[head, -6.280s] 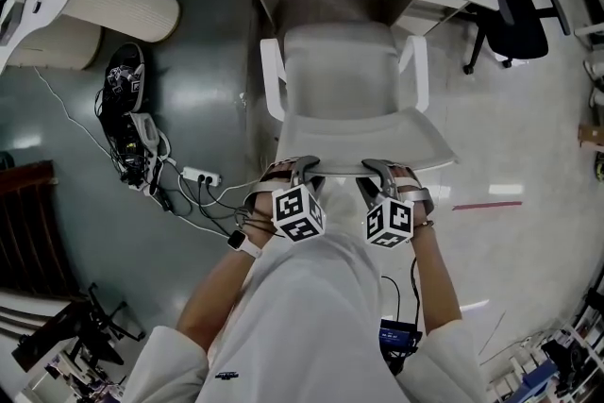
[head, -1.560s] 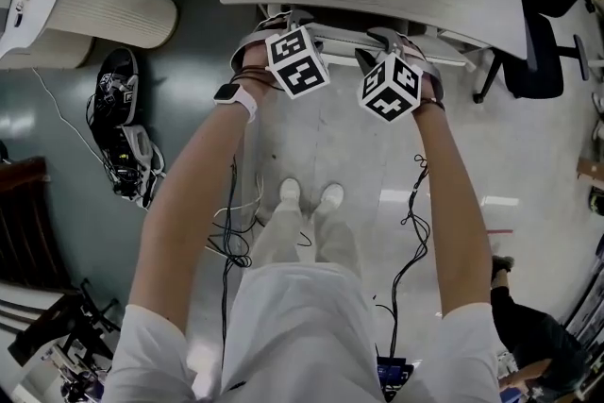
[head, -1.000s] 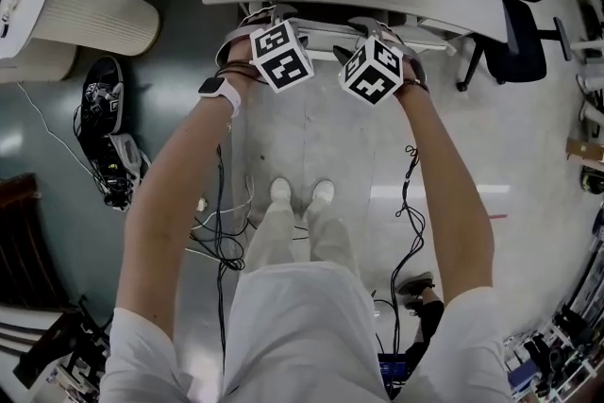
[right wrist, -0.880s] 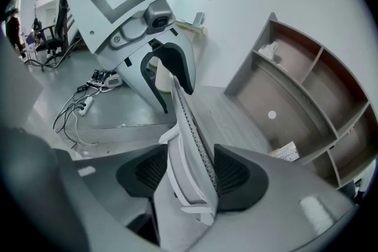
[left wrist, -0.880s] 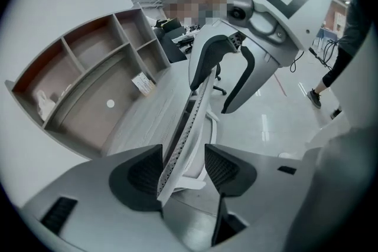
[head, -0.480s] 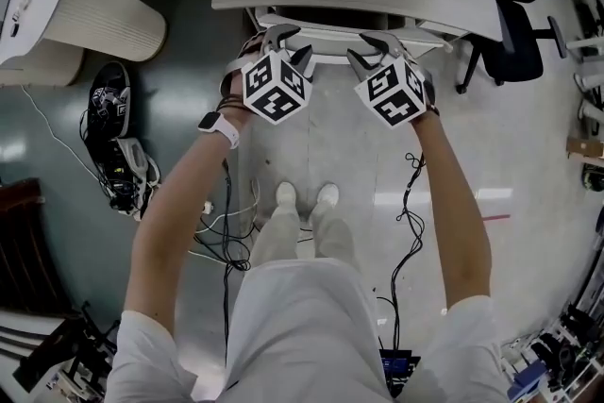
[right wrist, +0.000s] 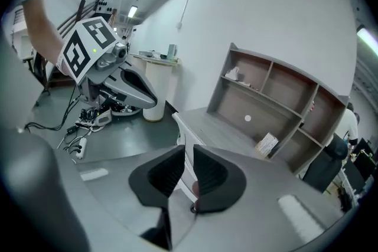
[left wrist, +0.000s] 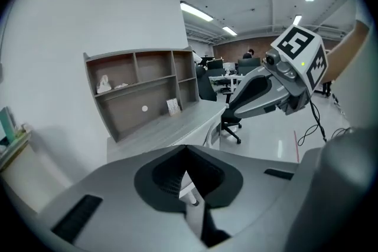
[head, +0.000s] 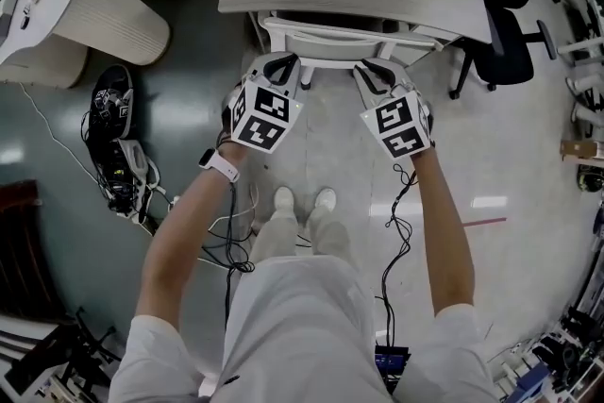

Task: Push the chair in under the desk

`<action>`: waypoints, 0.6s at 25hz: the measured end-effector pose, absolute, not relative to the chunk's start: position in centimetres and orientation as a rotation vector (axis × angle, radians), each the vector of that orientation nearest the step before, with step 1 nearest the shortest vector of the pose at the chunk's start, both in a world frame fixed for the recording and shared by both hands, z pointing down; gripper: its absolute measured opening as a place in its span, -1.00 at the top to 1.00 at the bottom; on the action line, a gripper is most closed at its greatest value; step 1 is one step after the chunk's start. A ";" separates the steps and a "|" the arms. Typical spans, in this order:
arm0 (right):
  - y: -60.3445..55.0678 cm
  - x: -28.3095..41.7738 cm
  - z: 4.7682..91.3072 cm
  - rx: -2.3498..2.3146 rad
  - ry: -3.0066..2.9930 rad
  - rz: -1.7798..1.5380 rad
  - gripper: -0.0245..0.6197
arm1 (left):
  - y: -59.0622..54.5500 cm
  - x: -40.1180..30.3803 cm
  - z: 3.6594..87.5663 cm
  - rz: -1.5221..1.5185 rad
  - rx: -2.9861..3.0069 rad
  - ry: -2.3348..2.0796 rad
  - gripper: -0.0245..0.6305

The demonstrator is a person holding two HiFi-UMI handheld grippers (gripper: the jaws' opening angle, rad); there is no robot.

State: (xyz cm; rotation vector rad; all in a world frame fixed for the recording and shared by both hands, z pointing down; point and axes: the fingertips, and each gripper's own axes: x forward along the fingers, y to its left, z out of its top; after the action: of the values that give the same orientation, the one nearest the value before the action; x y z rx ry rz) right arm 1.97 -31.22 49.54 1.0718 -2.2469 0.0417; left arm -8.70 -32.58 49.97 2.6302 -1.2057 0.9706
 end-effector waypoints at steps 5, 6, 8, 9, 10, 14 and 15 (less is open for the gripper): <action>-27.9 2.0 46.8 1.167 -2.288 0.065 0.87 | -28.8 -9.5 47.8 0.877 2.579 -1.256 0.91; -27.2 2.0 46.2 1.183 -2.299 0.073 0.87 | -28.1 -9.6 47.4 0.857 2.569 -1.264 0.91; -25.8 2.0 45.1 1.213 -2.316 0.085 0.89 | -26.5 -9.8 46.4 0.812 2.553 -1.274 0.91; -25.0 2.0 44.6 1.225 -2.321 0.089 0.89 | -25.7 -9.9 45.8 0.791 2.550 -1.280 0.91; -24.2 2.0 44.1 1.237 -2.325 0.092 0.89 | -24.9 -10.0 45.1 0.770 2.551 -1.290 0.91; -21.2 2.2 42.1 1.291 -2.338 0.114 0.89 | -21.8 -10.5 41.9 0.668 2.564 -1.344 0.91; -20.3 2.2 41.8 1.301 -2.336 0.124 0.89 | -21.1 -10.7 41.2 0.637 2.564 -1.353 0.91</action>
State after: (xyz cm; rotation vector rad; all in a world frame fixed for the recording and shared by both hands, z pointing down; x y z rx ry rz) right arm 2.22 -20.34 41.80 1.3014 -2.3363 0.1244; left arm -10.67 -21.07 41.20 2.5644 -1.3534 0.6371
